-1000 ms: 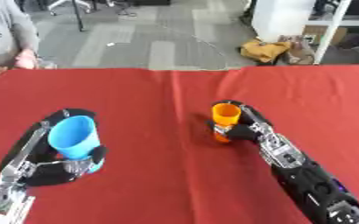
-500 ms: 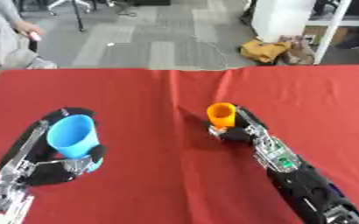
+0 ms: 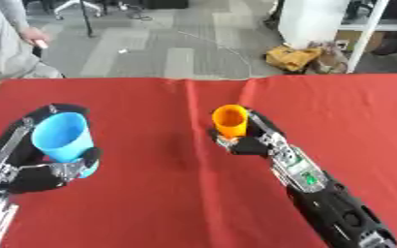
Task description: Pour the contents of one cup into another cup.
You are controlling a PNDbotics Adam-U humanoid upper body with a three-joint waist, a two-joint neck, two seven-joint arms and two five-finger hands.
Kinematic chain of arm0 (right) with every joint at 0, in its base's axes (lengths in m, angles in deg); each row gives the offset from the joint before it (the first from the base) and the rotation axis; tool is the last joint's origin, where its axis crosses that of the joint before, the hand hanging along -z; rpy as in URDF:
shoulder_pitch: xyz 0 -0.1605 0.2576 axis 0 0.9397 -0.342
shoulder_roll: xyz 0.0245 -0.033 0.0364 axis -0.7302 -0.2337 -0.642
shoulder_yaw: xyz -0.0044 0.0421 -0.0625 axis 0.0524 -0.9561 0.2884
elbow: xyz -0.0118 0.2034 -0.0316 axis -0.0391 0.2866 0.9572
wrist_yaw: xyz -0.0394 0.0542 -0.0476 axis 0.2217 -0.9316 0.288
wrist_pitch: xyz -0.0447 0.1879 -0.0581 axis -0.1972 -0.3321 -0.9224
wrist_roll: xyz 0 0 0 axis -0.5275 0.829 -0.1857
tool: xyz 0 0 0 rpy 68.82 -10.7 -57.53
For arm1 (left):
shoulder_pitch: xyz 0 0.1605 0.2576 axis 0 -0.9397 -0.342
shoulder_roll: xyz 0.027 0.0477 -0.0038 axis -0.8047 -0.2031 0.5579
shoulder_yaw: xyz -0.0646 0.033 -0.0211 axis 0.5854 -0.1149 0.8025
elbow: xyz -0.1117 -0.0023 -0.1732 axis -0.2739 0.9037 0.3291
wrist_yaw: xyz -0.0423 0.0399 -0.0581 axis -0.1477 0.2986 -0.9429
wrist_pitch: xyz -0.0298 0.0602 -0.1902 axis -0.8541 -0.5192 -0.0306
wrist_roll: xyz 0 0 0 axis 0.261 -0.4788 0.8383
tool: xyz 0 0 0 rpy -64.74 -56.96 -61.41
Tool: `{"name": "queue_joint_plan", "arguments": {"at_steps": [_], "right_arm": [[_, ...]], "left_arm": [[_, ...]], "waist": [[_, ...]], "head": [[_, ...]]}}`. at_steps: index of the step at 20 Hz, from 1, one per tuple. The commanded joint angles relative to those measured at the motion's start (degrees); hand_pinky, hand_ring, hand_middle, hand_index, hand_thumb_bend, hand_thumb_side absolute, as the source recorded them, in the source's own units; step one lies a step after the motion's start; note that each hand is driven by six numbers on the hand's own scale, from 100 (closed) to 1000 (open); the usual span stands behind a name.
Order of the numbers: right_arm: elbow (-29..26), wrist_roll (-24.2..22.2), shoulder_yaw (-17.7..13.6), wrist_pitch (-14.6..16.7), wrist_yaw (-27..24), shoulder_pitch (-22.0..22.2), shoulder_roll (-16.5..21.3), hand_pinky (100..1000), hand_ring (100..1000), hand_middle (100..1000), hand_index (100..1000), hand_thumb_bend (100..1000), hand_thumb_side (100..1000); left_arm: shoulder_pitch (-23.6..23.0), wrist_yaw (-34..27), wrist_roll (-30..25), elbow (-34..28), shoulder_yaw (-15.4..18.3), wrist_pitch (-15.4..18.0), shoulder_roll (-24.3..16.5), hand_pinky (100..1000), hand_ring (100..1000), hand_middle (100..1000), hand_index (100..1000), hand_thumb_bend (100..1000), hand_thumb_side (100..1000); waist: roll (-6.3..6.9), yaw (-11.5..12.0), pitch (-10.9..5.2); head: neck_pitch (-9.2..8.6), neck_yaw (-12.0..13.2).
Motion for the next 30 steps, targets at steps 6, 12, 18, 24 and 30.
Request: {"name": "queue_joint_plan", "arguments": {"at_steps": [6,12,18,24,30], "right_arm": [[-8.2,-5.6,9.0,0.1,4.6,2.5,-3.7,677,497,540,744,223,100],[-12.1,-12.0,15.1,0.0,3.7,2.2,-5.7,680,500,541,745,220,100],[-14.2,-17.9,16.5,-1.3,1.7,1.4,-6.3,684,504,543,747,225,100],[-15.1,-21.1,18.3,-2.1,0.3,0.5,-7.3,686,506,545,749,228,100],[-12.5,-22.6,19.7,-4.1,-1.4,0.8,-8.5,687,510,548,753,218,100]], "left_arm": [[7.5,0.2,-0.3,0.6,-0.1,1.2,-9.9,447,499,549,731,493,100],[10.6,0.7,-1.1,3.0,-1.6,2.5,-12.9,448,498,547,732,507,100],[12.9,2.3,-1.5,6.4,-3.1,4.4,-12.9,445,495,543,729,513,100],[14.7,5.0,-0.8,9.9,-3.9,6.0,-11.3,431,487,534,722,517,100],[16.1,7.2,1.1,9.8,-3.8,7.9,-9.2,419,478,522,709,534,100]], "waist": [[0.79,0.1,-1.56],[1.04,-0.7,-1.74],[0.98,-1.2,-1.94],[0.79,-1.6,-2.07],[0.46,-1.9,-1.8]], "head": [[-1.01,-0.4],[-1.2,0.3],[-1.24,0.5],[-1.43,0.8],[-1.66,0.9]]}}
